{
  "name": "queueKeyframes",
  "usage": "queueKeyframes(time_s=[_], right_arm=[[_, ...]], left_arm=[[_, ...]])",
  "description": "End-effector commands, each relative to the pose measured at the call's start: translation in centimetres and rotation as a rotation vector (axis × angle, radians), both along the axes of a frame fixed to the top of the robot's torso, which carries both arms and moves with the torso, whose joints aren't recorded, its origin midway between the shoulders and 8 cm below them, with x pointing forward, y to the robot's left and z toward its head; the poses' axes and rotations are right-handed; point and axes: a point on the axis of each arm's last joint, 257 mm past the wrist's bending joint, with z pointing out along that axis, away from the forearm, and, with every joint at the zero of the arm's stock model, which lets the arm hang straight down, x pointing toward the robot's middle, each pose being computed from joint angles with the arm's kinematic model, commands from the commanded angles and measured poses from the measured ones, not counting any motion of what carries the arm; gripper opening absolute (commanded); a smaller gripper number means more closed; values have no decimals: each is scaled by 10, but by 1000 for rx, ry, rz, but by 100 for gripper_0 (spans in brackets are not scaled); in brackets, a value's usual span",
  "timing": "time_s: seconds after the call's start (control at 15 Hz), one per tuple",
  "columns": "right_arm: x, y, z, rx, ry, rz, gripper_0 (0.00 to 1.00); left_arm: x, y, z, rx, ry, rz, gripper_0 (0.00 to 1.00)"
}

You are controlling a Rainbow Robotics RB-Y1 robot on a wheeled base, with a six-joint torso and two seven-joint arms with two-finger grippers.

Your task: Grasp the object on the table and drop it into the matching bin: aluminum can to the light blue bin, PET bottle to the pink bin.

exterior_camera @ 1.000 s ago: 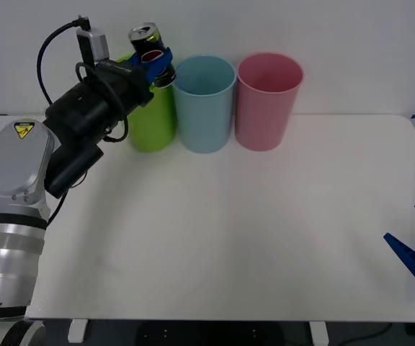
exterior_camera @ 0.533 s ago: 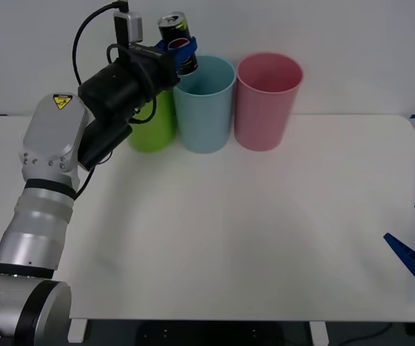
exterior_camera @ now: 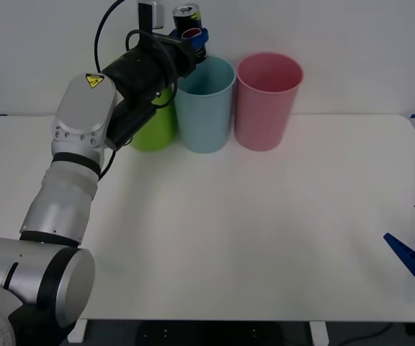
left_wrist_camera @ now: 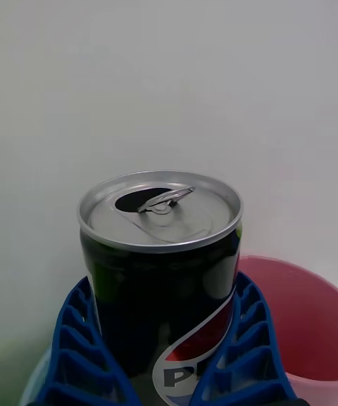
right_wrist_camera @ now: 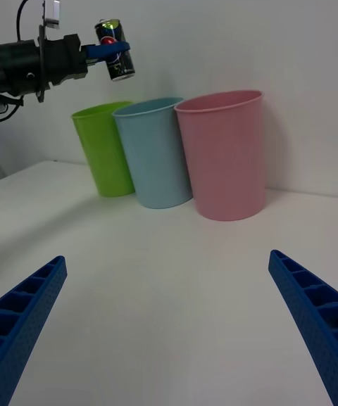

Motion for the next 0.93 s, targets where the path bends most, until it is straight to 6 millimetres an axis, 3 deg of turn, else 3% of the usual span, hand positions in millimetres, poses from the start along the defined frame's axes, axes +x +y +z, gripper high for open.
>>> queueKeyframes(time_s=[0.07, 0.27, 0.93], right_arm=[[0, 0, 0, 0, 0, 0, 100], [0, 0, 0, 0, 0, 0, 100], [0, 0, 0, 0, 0, 0, 100]], left_arm=[[5, -3, 1, 10, -6, 40, 1], [5, -15, 0, 23, -11, 63, 1], [24, -23, 3, 67, -12, 125, 1]])
